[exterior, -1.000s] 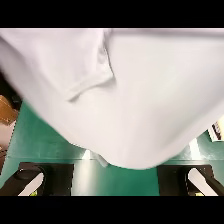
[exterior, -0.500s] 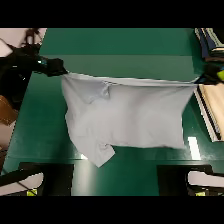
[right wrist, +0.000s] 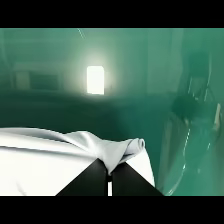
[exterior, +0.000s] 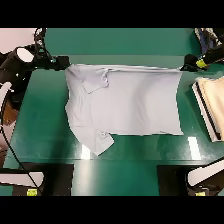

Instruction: Fold the shirts.

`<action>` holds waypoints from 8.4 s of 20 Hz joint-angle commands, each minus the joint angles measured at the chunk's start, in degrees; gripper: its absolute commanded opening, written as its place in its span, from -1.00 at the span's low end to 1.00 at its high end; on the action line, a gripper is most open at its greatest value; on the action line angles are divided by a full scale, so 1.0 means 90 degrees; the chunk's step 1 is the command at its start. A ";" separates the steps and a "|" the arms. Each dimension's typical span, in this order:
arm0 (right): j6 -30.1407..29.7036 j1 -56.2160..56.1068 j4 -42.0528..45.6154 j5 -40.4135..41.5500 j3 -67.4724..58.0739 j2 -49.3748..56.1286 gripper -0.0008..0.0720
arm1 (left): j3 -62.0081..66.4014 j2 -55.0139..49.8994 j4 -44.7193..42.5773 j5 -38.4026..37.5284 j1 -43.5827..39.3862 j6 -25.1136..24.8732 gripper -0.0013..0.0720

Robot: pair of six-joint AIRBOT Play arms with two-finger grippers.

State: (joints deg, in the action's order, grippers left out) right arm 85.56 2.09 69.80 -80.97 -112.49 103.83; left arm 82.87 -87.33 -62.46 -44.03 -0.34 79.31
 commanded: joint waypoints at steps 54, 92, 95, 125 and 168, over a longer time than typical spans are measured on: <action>-0.0423 0.3101 -0.1056 0.0401 0.9282 -0.5285 0.40 | -0.5729 0.3483 0.1484 -0.1513 -0.0784 0.0304 -0.91; -0.0056 0.0041 0.0022 0.0427 0.4537 -0.2288 -0.93 | -0.2463 0.1343 -0.0804 -0.0493 -0.0784 0.0471 -0.91; -0.0056 0.0041 0.0015 0.0430 0.4104 -0.1775 -0.93 | -0.2441 0.1214 -0.0797 -0.0158 -0.0784 0.0488 -0.90; -0.2295 0.1054 -0.3300 0.0379 0.4901 -0.1506 -0.94 | -0.1409 0.0121 0.1018 -0.0537 -0.2421 0.0682 -0.91; -0.1430 -0.4838 -0.2999 0.0729 0.1309 0.0017 0.45 | 0.0724 0.1559 -0.0639 -0.2582 0.0923 0.0301 -0.91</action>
State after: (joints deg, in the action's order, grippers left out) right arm 72.60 -45.67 40.49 -71.42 -108.55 107.46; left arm 89.34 -73.63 -68.14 -65.84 7.31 82.59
